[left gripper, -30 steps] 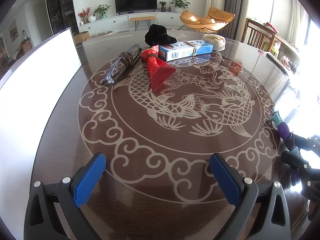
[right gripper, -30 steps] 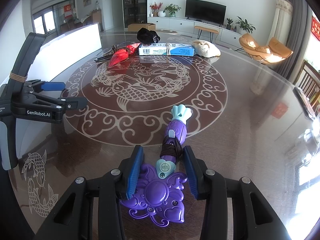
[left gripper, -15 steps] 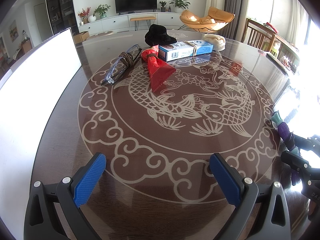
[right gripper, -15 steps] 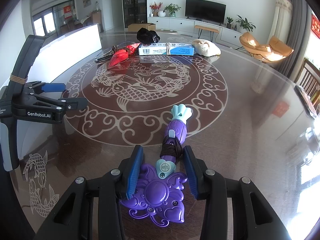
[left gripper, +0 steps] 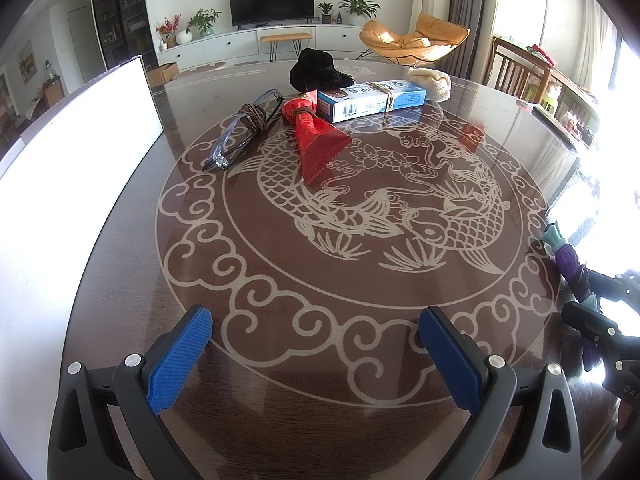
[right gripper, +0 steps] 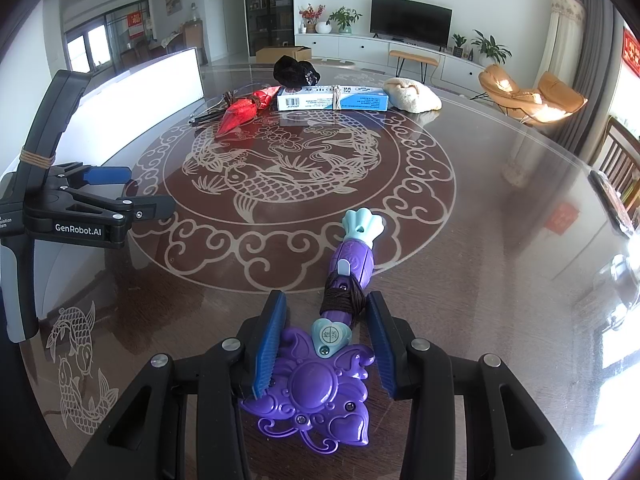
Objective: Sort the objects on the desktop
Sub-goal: 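Hold the purple toy in the closed right gripper above the table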
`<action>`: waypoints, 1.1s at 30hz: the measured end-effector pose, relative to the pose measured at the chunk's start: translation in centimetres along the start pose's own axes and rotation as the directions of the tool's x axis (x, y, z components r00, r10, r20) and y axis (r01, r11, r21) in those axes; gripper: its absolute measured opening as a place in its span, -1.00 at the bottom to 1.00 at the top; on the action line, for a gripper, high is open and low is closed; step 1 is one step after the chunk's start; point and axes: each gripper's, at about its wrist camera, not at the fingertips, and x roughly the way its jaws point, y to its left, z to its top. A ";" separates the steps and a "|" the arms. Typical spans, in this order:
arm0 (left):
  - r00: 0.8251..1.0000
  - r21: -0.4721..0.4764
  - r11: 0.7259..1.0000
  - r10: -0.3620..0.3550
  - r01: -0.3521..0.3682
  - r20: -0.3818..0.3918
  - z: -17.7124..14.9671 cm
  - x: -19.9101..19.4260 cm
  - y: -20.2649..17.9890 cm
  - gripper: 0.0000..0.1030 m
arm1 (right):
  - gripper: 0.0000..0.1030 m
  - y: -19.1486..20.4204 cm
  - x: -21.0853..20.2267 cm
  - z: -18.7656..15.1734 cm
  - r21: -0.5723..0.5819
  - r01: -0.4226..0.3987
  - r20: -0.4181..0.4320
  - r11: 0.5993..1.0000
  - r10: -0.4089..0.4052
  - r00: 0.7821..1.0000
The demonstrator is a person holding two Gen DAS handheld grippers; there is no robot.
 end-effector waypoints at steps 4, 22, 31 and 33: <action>1.000 0.000 1.000 0.000 0.000 0.000 0.0 0.0 0.0 1.00 | -0.19 0.0 0.0 0.0 0.000 0.000 0.000 1.000 0.000 1.000; 1.000 0.000 1.000 0.000 0.000 0.000 0.0 0.0 0.1 1.00 | -0.05 0.1 0.1 0.0 -0.007 -0.019 -0.003 1.000 0.019 1.000; 1.000 0.000 1.000 0.000 0.000 0.000 0.0 0.0 0.0 1.00 | -0.19 -0.1 0.0 0.0 0.007 -0.015 0.002 1.000 0.015 1.000; 1.000 0.000 1.000 0.000 0.000 0.000 0.0 0.0 0.0 1.00 | -0.19 -0.2 0.0 0.0 0.010 -0.019 0.002 1.000 0.019 1.000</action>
